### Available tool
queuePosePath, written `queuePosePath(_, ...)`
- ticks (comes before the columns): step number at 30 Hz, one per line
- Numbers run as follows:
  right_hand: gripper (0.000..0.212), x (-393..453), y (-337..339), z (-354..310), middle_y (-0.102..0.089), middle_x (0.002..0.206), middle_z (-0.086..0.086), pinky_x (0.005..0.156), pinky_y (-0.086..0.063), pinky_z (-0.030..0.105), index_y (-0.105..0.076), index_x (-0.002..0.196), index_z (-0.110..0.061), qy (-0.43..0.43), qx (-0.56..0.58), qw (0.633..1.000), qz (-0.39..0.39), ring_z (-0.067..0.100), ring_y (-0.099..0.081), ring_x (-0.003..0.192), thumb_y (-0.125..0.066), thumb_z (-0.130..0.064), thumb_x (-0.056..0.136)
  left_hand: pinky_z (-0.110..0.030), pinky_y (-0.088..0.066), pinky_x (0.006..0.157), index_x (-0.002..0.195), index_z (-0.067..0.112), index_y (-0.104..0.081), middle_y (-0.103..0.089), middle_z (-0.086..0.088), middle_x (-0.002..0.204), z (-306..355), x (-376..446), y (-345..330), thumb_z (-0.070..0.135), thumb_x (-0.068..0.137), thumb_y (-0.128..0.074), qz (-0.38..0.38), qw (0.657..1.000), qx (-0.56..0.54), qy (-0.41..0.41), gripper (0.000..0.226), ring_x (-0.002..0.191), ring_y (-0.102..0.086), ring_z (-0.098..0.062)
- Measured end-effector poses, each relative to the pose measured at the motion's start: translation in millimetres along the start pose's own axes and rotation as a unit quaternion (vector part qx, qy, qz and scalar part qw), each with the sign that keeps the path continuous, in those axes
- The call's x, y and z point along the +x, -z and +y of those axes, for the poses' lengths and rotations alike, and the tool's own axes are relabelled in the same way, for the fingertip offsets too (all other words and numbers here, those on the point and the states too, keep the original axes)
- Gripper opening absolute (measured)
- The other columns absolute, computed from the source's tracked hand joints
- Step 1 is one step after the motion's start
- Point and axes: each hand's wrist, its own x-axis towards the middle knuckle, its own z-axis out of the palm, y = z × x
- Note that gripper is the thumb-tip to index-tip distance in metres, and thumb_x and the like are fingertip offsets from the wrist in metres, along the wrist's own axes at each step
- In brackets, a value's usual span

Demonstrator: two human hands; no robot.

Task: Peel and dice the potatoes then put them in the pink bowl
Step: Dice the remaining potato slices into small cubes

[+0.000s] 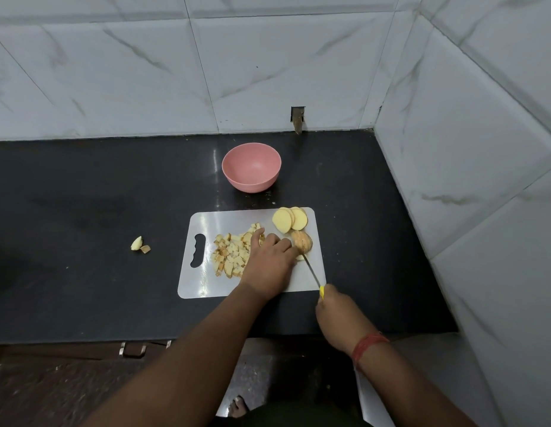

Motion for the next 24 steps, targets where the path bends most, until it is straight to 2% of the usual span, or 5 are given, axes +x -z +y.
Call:
queuePosePath(8,0.019,10,-6,-6,-0.063,0.101,0.012,0.065,-0.042,0.029,-0.046,0.114,-0.006,-0.001,-0.043,0.999,-0.011,0.024,-0.060,0.082,-0.039,-0.015,0.099,-0.058,-0.022,0.116,0.108,0.025,-0.071,-0.067,0.006,0.101,1,1,7,0.033,0.099,-0.049,-0.004,1.000,-0.014,-0.001,0.025,0.102,-0.055,-0.021)
queuePosePath(15,0.026,13,-5,-15,-0.059,0.114,0.016,0.071,-0.039,0.029,-0.042,0.121,-0.004,-0.021,-0.045,0.998,-0.035,0.029,-0.061,0.101,-0.038,-0.008,0.096,-0.057,-0.029,0.111,0.096,0.025,-0.074,-0.066,0.008,0.089,-1,2,-1,0.034,0.095,-0.055,0.017,1.000,-0.020,0.005,0.021,0.092,-0.055,-0.021)
queuePosePath(18,0.030,8,-8,-10,-0.059,0.117,0.018,0.072,-0.038,0.028,-0.041,0.125,-0.001,-0.011,-0.061,0.997,-0.050,0.031,-0.060,0.105,-0.035,-0.008,0.097,-0.057,-0.029,0.111,0.097,0.025,-0.074,-0.067,0.007,0.092,-1,1,-3,0.035,0.096,-0.054,0.022,0.999,-0.026,0.005,0.023,0.094,-0.055,-0.021)
queuePosePath(21,0.017,0,-12,1,-0.062,0.110,0.014,0.062,-0.035,0.024,-0.043,0.112,-0.004,-0.013,-0.089,0.994,-0.056,0.029,-0.063,0.103,-0.035,-0.008,0.097,-0.056,-0.030,0.110,0.096,0.024,-0.074,-0.067,0.006,0.093,-1,1,-4,0.035,0.096,-0.056,0.028,0.999,-0.030,0.008,0.022,0.094,-0.056,-0.022)
queuePosePath(24,0.004,-5,-7,0,-0.063,0.103,0.013,0.066,-0.036,0.026,-0.037,0.096,-0.012,-0.014,-0.061,0.997,-0.039,0.030,-0.064,0.098,-0.036,-0.008,0.097,-0.055,-0.033,0.108,0.092,0.023,-0.074,-0.064,0.006,0.088,-3,-3,-11,0.035,0.092,-0.062,0.051,0.997,-0.049,0.027,0.016,0.091,-0.056,-0.023)
